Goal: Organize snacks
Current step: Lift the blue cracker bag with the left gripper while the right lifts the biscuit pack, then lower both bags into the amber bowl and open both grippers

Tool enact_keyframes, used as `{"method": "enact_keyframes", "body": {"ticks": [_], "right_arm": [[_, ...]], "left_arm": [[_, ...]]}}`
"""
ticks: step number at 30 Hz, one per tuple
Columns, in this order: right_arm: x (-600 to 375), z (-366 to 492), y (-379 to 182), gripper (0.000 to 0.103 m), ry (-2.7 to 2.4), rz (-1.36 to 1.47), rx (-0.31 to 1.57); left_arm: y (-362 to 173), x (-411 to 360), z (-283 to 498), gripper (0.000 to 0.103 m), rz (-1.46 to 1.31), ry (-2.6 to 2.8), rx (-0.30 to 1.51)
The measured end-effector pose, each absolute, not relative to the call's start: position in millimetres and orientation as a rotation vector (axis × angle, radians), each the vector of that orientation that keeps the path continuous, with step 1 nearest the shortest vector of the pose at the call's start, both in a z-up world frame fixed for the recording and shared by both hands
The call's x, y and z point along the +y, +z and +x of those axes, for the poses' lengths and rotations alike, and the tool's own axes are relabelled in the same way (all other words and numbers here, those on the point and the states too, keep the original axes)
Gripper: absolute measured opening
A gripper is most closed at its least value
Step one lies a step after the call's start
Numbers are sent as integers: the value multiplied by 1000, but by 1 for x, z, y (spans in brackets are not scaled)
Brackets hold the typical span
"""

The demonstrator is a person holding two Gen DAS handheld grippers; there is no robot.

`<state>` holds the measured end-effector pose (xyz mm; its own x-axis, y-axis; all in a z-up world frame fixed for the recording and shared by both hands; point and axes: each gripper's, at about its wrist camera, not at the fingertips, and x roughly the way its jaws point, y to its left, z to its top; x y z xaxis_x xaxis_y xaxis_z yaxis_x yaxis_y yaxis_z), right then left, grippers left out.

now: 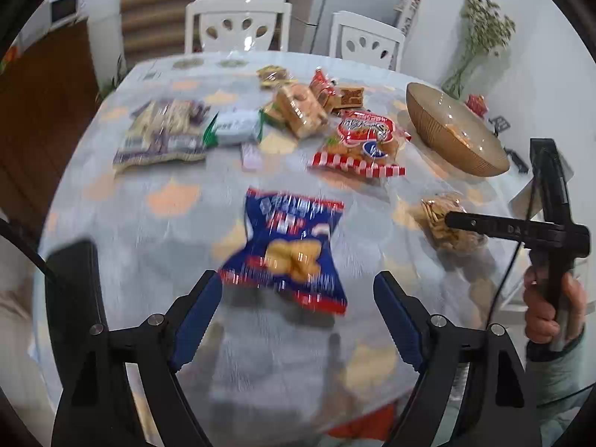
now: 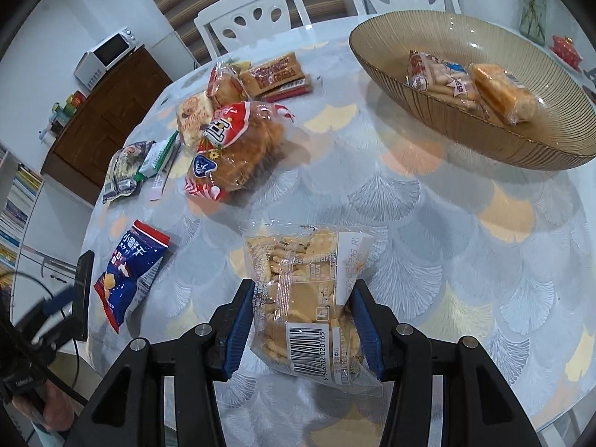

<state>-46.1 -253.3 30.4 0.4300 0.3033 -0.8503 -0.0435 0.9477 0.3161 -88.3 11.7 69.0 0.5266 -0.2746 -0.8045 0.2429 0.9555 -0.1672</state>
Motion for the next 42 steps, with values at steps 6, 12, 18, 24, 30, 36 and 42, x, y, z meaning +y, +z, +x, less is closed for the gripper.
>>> {"method": "enact_keyframes", "body": {"ticks": [6,12,18,24,30,36,42], "right_arm": [[-254,-46,30,56,217,238,1116],[-253,-52,34,62,220,200,1098],[-228,-55,27,77,210,71,1115],[-215,-49,18,72,167,-3,1119],[-216,-52,24,55,159,-9,1086],[-219,-58,31,53,174,4,1076],[-230,-66,46,53,201,69,1045]], "left_arm": [[45,2,-44,82,-58,-342,1045],[25,-3,-30,80,-26,-298,1096],[17,-5,-30,80,-5,-281,1114],[13,-11,-33,80,29,-248,1099],[19,-13,-39,67,33,-222,1060],[40,-21,-47,64,47,-238,999],[74,-43,-49,64,87,-280,928]]}}
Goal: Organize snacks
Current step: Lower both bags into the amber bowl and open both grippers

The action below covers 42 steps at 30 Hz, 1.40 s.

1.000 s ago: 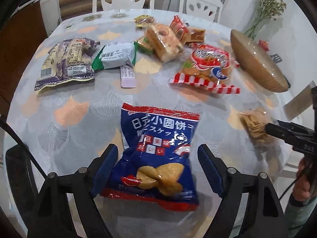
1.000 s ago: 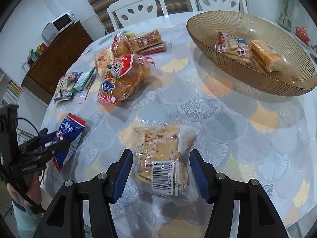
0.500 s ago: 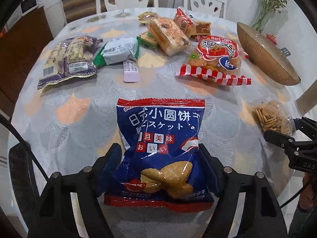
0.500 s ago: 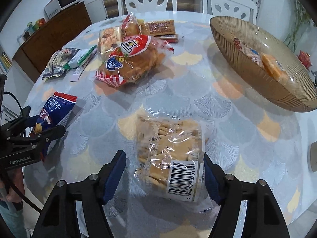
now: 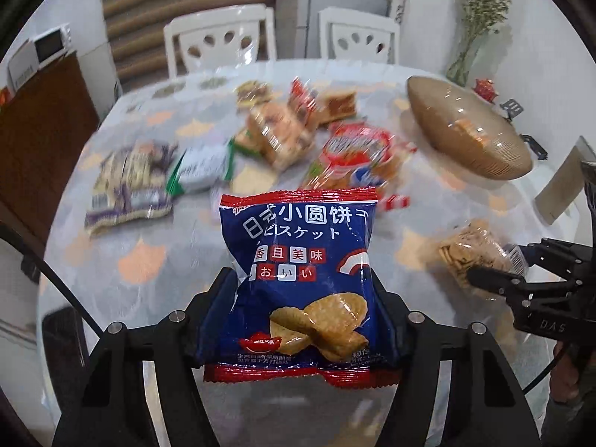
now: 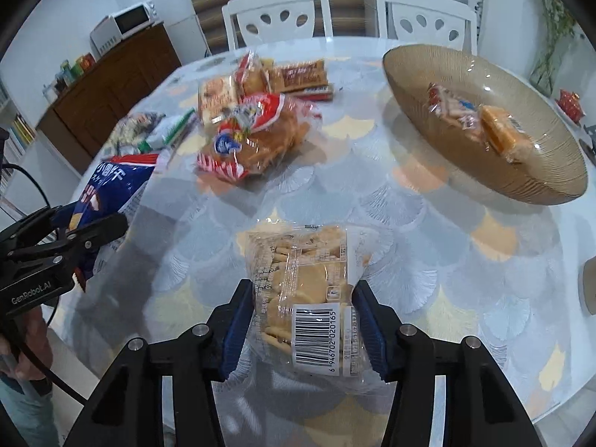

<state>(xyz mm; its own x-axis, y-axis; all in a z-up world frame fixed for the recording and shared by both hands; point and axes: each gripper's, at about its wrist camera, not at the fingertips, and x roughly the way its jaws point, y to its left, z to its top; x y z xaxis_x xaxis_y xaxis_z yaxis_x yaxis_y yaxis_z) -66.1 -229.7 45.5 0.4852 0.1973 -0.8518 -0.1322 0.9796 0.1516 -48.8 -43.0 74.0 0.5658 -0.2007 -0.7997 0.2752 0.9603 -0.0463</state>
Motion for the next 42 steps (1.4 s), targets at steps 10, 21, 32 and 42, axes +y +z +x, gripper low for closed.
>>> {"method": "enact_keyframes", "body": {"ticks": [10,21,32,42], "right_arm": [[-288,-73,111,53,68,134,883],[-392,-27,139,53,-182,359,824],[-424,17,114,53,-263,369,921],[-424,10,118,65,-239,401,895]], "left_arm": [[130,-130,-10,64,177,-479,808],[145,-232,65,64,155,-673,836],[110,-287,107,68,210,-724,871],[112,-260,103,70,142,-712,888]]}}
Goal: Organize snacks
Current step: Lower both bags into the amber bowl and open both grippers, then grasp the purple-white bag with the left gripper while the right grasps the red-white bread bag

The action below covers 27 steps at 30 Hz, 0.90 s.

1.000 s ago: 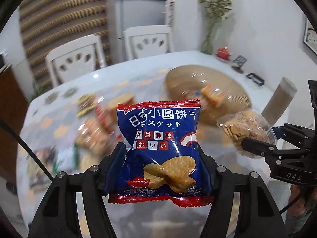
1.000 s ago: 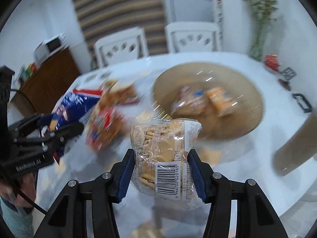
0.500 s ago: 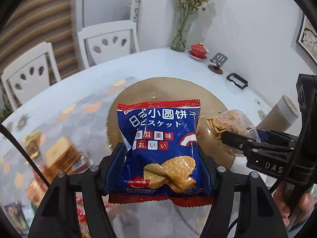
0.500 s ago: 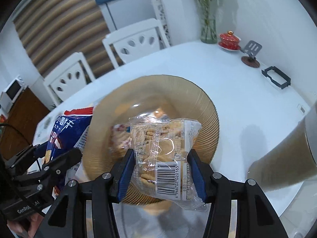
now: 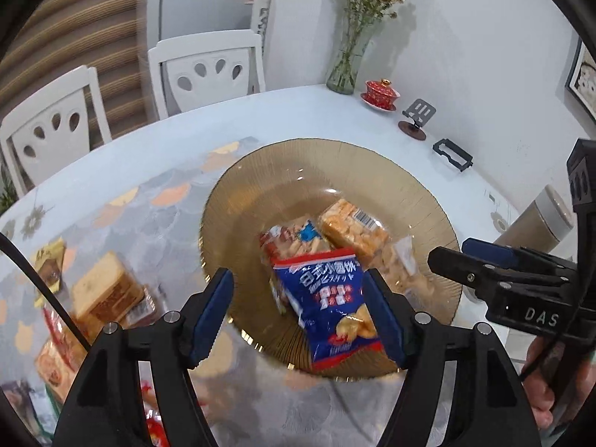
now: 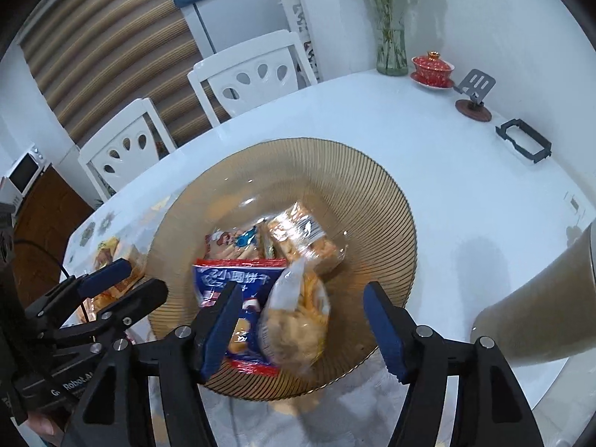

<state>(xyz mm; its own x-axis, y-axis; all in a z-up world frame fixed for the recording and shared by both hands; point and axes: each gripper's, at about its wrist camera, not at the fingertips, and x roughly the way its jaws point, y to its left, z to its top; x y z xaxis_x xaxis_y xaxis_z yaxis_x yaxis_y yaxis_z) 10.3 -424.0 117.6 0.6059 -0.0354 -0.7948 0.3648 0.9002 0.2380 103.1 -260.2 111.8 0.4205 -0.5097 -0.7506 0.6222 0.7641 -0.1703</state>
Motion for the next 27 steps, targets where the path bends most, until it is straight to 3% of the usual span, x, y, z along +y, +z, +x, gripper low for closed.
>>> {"method": "enact_keyframes", "body": {"ticks": [15,27], "right_arm": [[-364,-9,136,65,-79,349,880],[-301,-11,133,65,78,309,920]], "left_arm": [[134,-192,49,70,59,-623,860],[152,-84,20,70,-39,-436,823]]}}
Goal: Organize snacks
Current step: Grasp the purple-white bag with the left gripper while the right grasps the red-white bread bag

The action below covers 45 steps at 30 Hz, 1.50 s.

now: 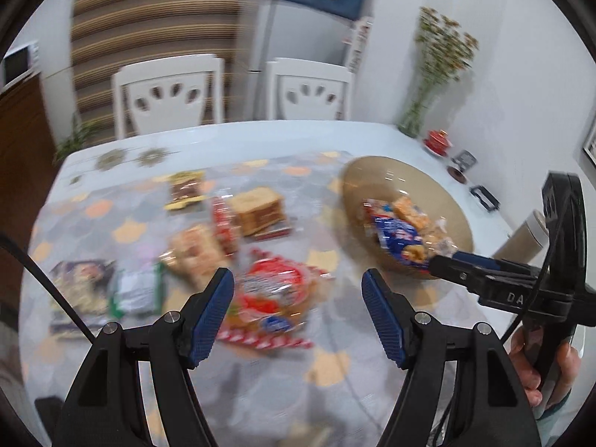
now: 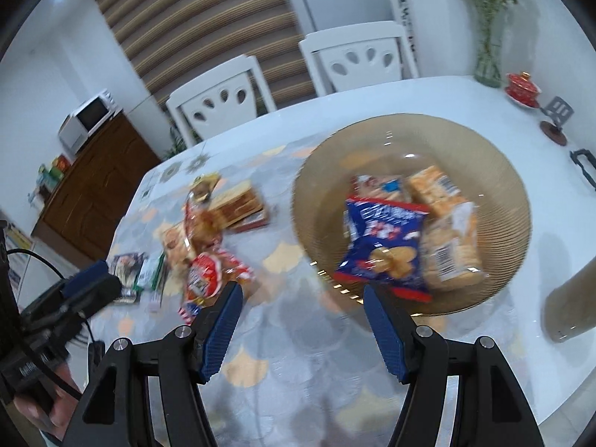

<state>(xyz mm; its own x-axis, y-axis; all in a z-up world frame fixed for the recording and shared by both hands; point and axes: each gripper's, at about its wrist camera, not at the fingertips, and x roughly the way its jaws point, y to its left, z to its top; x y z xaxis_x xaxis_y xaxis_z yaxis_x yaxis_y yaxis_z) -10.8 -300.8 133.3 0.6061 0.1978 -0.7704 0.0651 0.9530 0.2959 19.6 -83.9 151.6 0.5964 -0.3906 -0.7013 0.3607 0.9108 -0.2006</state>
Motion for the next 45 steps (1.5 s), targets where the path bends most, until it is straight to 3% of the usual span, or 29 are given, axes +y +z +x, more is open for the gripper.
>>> {"method": "enact_keyframes", "body": {"ticks": [12,15,16,23,31,34,37,45], "right_arm": [[-234,0,116,68,227,302,1006],[-223,8,100,76,254,353,1048],[-219,12,93,76,258,371,1064],[-195,32,60,76,260,417,1144],[-183,52,42,76,250,532,1149],[-182,56,39,85,223,538,1134],[-179,60,39,86,199,525,1117],[-175,68,33,86,139,449,1106]], "left_arm": [[151,29,17,70,-182,-264,806],[139,64,28,75,-219,-204,836],[134,73,32,79,-221,-183,851],[86,117,71,80,-203,-101,984],[47,123,107,80,-203,-116,1077],[44,120,114,82,-196,-119,1078],[43,115,119,87,-181,-120,1067],[35,90,120,87,13,-59,1039]]}}
